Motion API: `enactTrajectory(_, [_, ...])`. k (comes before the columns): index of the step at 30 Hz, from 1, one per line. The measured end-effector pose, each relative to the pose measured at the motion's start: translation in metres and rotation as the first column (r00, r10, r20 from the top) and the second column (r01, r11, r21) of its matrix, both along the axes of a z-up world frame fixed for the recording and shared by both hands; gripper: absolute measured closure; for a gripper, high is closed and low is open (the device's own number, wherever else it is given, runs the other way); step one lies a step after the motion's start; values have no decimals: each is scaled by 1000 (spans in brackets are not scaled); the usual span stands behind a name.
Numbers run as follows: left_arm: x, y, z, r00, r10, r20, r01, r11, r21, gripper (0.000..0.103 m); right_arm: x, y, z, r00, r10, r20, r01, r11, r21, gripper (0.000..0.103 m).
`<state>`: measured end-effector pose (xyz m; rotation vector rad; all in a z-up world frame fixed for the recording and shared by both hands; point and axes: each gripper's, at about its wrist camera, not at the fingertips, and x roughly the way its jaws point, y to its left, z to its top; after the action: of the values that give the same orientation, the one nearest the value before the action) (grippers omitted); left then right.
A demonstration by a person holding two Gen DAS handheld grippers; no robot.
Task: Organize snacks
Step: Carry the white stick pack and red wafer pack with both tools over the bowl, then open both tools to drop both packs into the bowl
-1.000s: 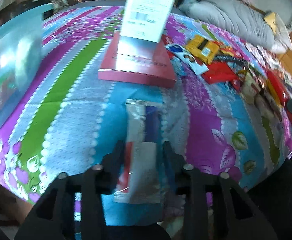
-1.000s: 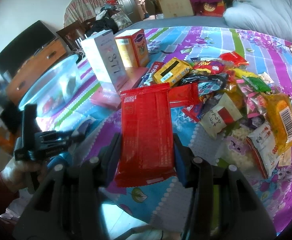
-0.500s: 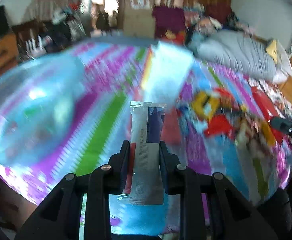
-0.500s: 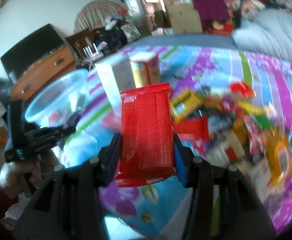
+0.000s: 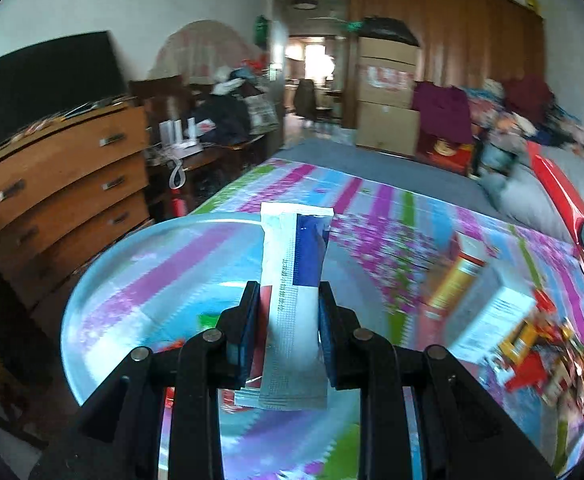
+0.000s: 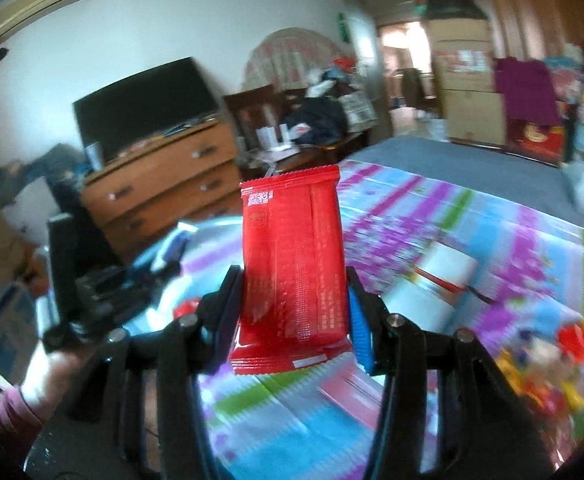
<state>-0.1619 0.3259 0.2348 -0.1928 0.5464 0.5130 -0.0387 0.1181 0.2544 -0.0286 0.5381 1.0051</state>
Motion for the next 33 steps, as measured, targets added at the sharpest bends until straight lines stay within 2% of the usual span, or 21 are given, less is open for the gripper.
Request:
enactTrajectory(5, [1, 38, -11, 997, 79, -21, -80, 996, -46, 76, 7, 74, -5, 995, 90, -50, -93, 994, -51, 54])
enactTrajectory(11, [-1, 65, -33, 990, 128, -50, -133, 985, -110, 76, 16, 123, -20, 979, 147, -140, -163, 981, -109, 54])
enactTrajectory(20, [4, 80, -52, 986, 144, -85, -156, 977, -147, 76, 16, 141, -39, 973, 150, -174, -179, 969, -167, 54])
enactTrajectory(33, [3, 91, -57, 983, 158, -99, -173, 971, -168, 76, 15, 155, -41, 971, 159, -176, -191, 964, -183, 54])
